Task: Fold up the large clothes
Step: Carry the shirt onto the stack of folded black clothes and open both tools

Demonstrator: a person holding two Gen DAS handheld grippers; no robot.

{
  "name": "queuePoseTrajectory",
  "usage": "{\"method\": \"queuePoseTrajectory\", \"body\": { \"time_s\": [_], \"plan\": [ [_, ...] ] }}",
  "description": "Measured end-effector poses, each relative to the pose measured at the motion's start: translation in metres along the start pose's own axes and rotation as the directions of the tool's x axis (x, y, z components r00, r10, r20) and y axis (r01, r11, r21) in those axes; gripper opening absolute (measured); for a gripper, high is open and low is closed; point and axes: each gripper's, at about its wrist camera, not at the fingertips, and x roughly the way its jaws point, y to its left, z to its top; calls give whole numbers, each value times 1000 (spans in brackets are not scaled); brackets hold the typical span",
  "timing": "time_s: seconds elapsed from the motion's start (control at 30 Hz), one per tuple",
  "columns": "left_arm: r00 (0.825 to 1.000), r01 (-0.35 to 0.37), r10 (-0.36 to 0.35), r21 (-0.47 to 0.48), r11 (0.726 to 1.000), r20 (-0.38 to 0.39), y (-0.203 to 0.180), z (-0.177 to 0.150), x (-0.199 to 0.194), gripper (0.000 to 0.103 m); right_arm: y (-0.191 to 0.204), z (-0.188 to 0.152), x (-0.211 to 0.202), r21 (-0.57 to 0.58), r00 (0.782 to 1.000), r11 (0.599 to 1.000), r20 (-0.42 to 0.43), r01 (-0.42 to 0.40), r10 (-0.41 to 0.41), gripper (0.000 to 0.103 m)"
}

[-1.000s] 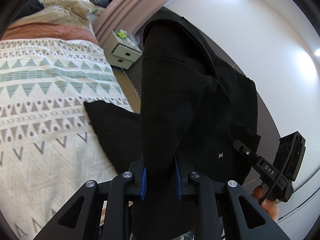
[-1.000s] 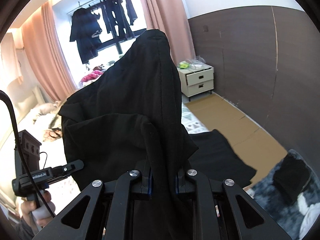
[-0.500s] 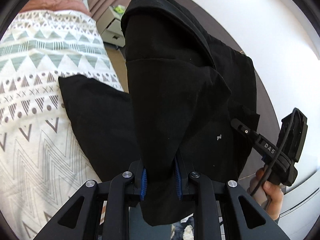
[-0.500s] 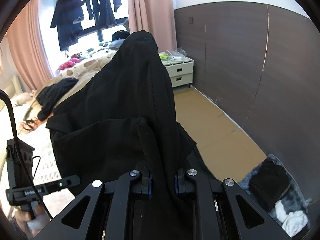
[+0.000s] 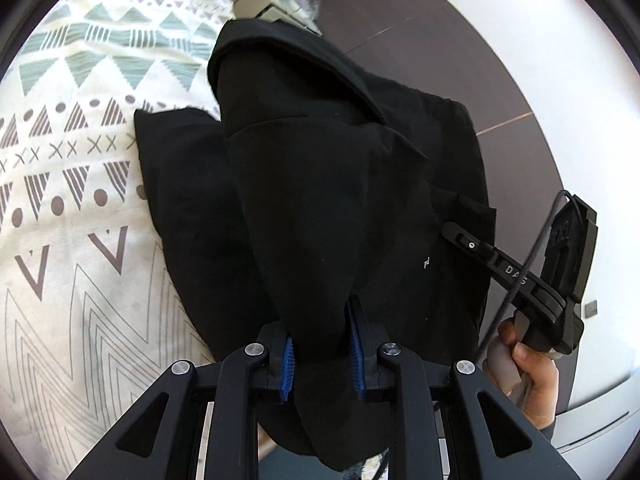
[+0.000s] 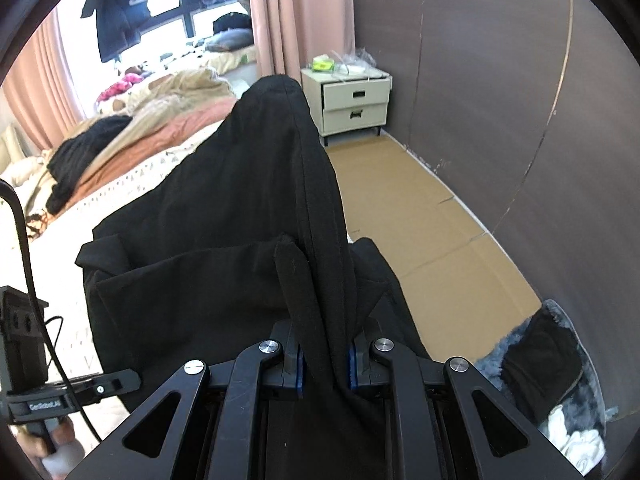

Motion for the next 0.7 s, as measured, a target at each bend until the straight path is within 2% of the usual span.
{"method": "queuePoseTrajectory", "body": {
  "time_s": [0.3, 0.43, 0.5, 0.53, 0.57, 0.67, 0.7],
  "plan": [
    [999, -18, 16, -76, 997, -34, 48, 11, 36, 25, -4, -1, 85, 12, 995, 1000, -104, -12, 13, 15],
    [1000, -14, 12, -92, 996, -29, 61, 10, 44, 26, -11, -6, 108, 35, 991, 999, -135, -2, 7, 16],
    [999, -24, 22, -90, 996, -29, 60, 9, 43, 27, -18, -7, 113, 67, 989, 997, -147, 39, -29, 22],
    [999, -34, 31, -83, 996, -28, 59, 8, 42, 27, -21, -7, 112, 77, 988, 995, -149, 63, -51, 33],
    [999, -44, 42, -75, 996, -26, 57, 8, 41, 28, -26, -8, 110, 91, 986, 993, -152, 80, -65, 38],
    [997, -74, 73, -57, 996, -21, 51, 12, 38, 32, -44, -19, 82, 127, 986, 983, -122, 131, -116, 57],
    [997, -80, 80, -60, 995, -15, 50, 14, 36, 34, -50, -25, 69, 134, 985, 980, -106, 148, -134, 60]
  ]
}}
